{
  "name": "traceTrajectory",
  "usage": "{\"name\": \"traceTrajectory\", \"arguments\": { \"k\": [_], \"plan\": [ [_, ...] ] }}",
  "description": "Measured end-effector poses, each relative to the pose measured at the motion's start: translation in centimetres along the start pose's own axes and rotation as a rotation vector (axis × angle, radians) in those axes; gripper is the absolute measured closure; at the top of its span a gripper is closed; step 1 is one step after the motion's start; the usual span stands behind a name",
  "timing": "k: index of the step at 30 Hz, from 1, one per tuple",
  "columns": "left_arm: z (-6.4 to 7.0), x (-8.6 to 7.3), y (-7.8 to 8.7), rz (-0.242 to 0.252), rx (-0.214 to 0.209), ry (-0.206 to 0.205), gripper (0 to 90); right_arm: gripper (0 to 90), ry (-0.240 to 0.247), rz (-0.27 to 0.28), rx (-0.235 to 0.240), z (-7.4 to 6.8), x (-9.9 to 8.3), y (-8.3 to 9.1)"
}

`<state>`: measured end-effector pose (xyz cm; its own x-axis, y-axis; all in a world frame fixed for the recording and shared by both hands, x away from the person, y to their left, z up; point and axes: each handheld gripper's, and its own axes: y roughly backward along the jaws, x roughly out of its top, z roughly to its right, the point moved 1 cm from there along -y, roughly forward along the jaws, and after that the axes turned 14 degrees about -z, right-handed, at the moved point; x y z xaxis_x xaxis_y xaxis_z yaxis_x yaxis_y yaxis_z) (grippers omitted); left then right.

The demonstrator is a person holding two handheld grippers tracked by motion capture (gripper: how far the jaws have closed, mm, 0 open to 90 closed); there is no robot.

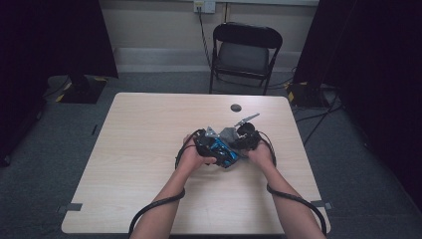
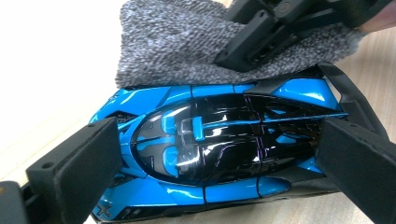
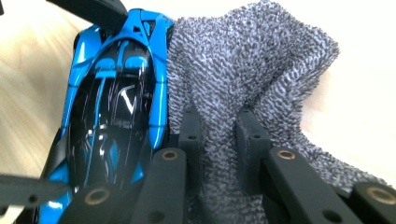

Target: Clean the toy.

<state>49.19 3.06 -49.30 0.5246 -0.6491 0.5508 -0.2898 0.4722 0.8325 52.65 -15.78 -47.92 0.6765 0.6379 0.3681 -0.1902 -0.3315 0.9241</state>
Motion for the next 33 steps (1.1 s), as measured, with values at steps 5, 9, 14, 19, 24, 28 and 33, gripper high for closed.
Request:
{"name": "traceTrajectory", "arguments": {
  "k": [5,9,14,19,24,28,33],
  "plan": [
    [0.0,0.0,0.0,-0.002,0.000,0.003,0.3,75.5,0.007,0.004,0.003,0.1,-0.7,0.3],
    [0.0,0.0,0.0,-0.001,-0.001,0.003,0.5,75.5,0.009,0.009,0.006,0.1,-1.3,0.5],
    [0.0,0.0,0.0,0.000,-0.001,0.001,0.5,75.4,0.000,0.020,0.013,0.1,-2.2,0.8],
    [0.0,0.0,0.0,-0.002,-0.003,0.003,0.7,75.3,-0.004,0.026,0.021,0.2,-3.2,1.2],
    [0.0,0.1,0.1,-0.009,-0.003,-0.001,1.1,75.2,0.009,0.026,0.017,0.1,-4.0,1.5],
    [0.1,0.1,0.1,-0.008,-0.005,0.002,1.1,75.1,0.002,0.035,0.018,-0.1,-4.8,1.7],
    [0.1,0.2,0.1,-0.014,-0.005,0.002,1.1,74.9,0.001,0.046,0.019,-0.2,-5.6,2.1]
  ]
}}
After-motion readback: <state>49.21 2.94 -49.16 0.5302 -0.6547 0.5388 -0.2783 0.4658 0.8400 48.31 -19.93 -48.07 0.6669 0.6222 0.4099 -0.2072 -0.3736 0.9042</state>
